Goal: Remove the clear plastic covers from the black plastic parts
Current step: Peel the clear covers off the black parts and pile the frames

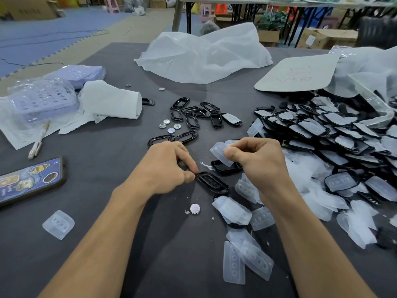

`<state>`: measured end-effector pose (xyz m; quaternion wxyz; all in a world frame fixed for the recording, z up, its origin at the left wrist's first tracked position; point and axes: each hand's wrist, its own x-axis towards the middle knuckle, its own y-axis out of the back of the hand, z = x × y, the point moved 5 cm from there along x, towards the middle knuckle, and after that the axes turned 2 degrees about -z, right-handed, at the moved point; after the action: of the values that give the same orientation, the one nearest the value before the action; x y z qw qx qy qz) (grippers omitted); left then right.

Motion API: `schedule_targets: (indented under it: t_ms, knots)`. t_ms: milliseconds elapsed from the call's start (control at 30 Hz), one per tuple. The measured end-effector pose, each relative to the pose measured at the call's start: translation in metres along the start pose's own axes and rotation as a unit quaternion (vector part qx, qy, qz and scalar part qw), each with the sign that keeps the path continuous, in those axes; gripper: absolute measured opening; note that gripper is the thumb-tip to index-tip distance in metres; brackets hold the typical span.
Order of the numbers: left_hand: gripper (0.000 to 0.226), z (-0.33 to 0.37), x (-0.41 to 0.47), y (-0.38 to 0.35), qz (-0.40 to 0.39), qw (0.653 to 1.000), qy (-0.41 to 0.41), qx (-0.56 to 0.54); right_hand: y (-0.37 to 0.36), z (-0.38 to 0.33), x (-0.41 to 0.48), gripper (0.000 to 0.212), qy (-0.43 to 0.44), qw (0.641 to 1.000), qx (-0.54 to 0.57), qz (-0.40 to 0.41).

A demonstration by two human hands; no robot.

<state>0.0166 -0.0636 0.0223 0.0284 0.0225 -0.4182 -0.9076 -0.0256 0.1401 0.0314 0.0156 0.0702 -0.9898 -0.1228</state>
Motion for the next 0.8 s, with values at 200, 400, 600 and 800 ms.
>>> schedule_targets:
  t_ms: [200, 400, 600, 800]
  knots:
    - [0.016, 0.006, -0.003, 0.002, 0.018, 0.999, -0.004, -0.048, -0.005, 0.0, -0.001, 0.021, -0.007, 1.0, -0.019, -0.017]
    - [0.019, 0.016, -0.006, -0.018, -0.042, 0.999, 0.017, 0.016, -0.003, 0.0, -0.001, 0.018, -0.008, 1.0, -0.017, -0.011]
    - [0.014, 0.008, -0.005, -0.011, -0.009, 0.988, 0.04, -0.15, 0.003, -0.003, -0.001, 0.017, -0.014, 0.999, 0.041, -0.007]
    - [0.018, 0.007, -0.004, -0.004, 0.012, 0.957, 0.038, -0.286, 0.011, -0.01, -0.002, 0.028, -0.013, 0.99, 0.143, -0.003]
